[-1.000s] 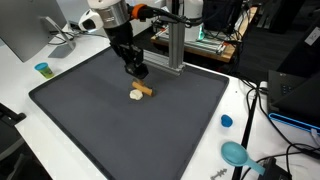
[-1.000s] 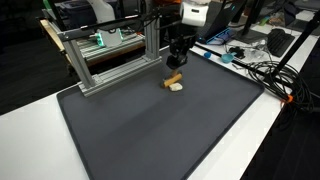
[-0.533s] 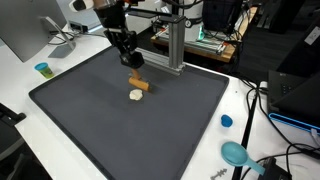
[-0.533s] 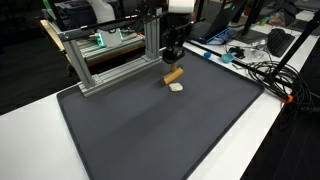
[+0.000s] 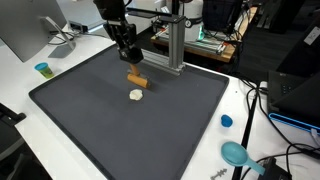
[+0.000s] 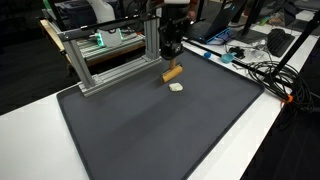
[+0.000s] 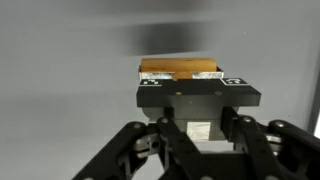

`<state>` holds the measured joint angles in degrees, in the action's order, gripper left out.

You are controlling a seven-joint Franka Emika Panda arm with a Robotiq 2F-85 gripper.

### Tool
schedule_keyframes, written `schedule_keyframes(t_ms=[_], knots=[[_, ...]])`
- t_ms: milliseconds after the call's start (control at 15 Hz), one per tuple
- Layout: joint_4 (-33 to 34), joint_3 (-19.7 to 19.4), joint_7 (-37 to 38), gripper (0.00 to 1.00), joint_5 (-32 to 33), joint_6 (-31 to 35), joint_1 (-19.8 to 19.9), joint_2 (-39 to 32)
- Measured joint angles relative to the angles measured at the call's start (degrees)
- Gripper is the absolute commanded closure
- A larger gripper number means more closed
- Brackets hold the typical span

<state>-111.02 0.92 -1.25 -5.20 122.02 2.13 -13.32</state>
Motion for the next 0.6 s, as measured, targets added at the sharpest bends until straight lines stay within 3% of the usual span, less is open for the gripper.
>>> schedule_keyframes(t_ms=[600], knots=[[3.2, -0.8, 1.7, 0.78, 0.5, 3.3, -0.4, -5.7]])
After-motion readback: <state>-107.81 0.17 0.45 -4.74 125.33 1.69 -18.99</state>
